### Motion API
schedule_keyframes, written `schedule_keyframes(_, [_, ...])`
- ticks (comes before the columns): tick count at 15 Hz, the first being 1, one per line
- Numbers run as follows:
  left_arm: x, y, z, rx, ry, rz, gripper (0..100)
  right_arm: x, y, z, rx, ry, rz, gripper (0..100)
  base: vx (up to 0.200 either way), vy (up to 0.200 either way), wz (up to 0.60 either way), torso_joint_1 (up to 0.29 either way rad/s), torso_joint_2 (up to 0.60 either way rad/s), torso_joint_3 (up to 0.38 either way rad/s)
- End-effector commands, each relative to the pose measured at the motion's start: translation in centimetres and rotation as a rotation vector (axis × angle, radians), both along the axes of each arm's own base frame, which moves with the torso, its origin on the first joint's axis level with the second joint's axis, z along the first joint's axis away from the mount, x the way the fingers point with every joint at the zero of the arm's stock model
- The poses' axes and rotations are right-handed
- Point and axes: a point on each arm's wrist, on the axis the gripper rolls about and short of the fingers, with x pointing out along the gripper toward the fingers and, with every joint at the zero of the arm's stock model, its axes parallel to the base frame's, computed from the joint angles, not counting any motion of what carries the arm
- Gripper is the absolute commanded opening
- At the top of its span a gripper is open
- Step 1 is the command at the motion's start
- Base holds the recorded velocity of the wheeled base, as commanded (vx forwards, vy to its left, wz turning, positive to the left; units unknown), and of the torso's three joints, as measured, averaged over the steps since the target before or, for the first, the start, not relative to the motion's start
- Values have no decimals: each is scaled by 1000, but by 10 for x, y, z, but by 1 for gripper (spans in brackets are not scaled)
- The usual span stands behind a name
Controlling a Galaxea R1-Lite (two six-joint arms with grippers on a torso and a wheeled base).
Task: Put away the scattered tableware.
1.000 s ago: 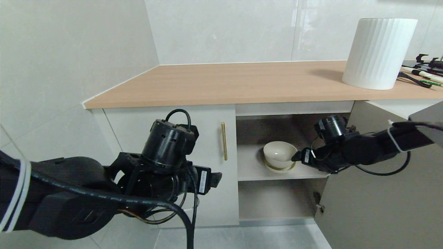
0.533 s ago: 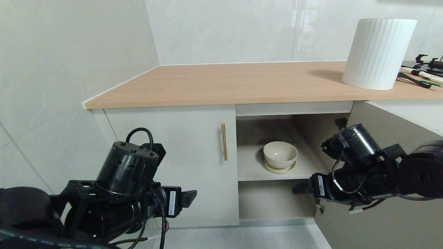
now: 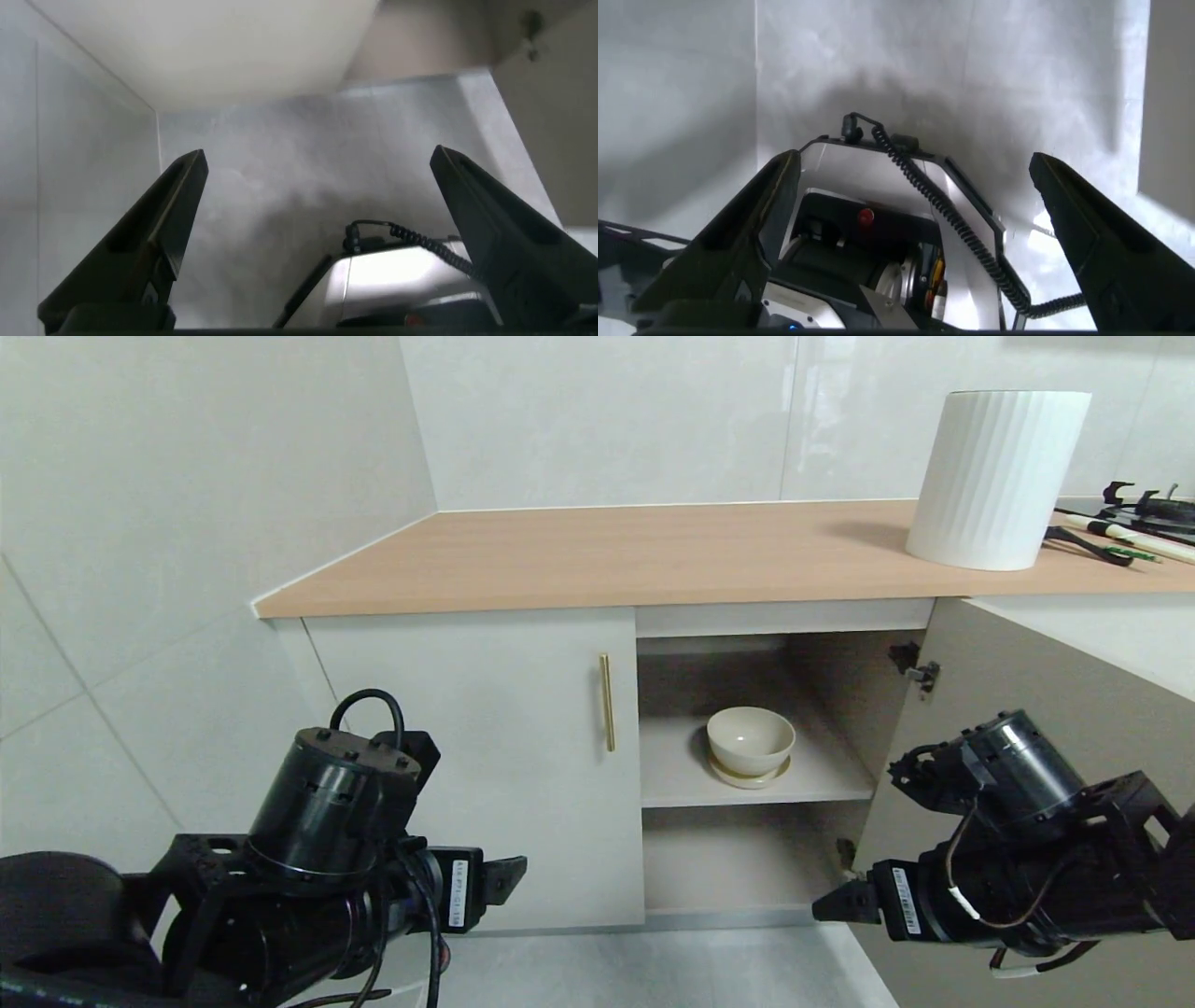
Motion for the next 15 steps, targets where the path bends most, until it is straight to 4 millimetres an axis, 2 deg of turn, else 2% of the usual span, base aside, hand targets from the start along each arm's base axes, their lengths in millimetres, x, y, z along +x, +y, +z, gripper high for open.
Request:
schedule_keyframes(1, [1, 0, -1, 1, 2, 2, 100, -1, 0, 0, 0, 0, 2, 100, -200, 0, 0, 2, 2, 2])
schedule_keyframes(7, [0, 0, 0, 0, 1, 2, 100, -2, 2, -2, -4, 6, 12, 100, -200, 0, 0, 0, 2, 2])
schedule_keyframes(11, [0, 0, 1, -3, -3, 2, 100, 0, 4, -11, -23, 36, 13, 100, -200, 0, 0, 4, 2, 2])
schedule_keyframes(15, [0, 1, 2, -5, -6, 3, 100, -1, 4, -11, -24, 35, 14, 100, 0, 0, 0, 0, 0, 0])
